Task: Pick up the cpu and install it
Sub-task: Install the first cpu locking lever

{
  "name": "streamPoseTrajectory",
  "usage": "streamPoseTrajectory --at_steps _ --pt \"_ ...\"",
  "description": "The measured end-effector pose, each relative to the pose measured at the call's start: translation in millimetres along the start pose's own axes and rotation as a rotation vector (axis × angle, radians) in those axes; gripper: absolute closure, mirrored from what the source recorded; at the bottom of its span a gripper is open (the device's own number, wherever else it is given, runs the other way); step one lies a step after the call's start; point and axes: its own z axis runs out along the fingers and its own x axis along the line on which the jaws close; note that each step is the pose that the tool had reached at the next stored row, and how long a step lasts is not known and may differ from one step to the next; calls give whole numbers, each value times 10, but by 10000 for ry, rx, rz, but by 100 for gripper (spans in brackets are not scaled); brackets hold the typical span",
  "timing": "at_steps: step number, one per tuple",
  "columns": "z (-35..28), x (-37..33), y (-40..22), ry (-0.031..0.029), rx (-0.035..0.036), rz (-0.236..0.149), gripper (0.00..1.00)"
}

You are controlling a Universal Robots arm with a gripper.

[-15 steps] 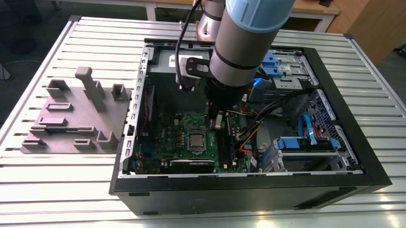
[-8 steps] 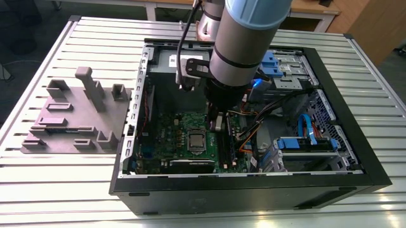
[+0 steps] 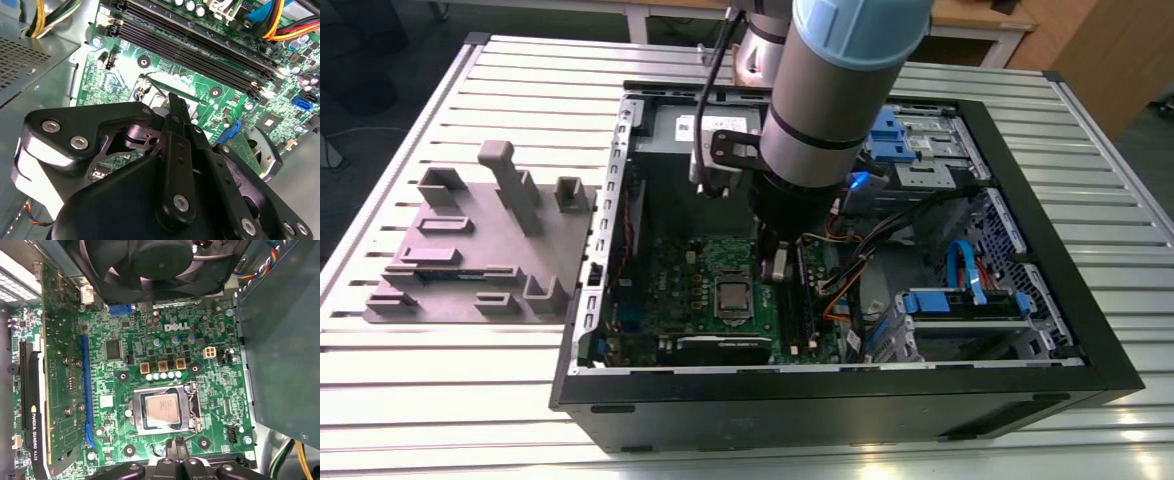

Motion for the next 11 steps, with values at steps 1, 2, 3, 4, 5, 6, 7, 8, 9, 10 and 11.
streamPoseTrajectory --at_steps 1,2,3,4,5,6,7,8,9,10,11 --pt "5 5 -1 10 -3 -8 90" --pt "11 9 -2 16 -4 -18 90" --pt "18 12 -3 18 -3 -26 90" --pt "25 15 -4 18 -3 -34 90" --pt "30 20 -5 22 -4 -42 90" --pt "34 25 -6 23 -4 -52 90" --pt "38 30 -7 24 -3 -62 90" --pt "42 36 -8 25 -3 -75 90" --pt "46 40 -9 28 -2 -86 90" --pt "49 45 -9 32 -2 -94 90" --pt "51 50 -10 37 -1 -101 90"
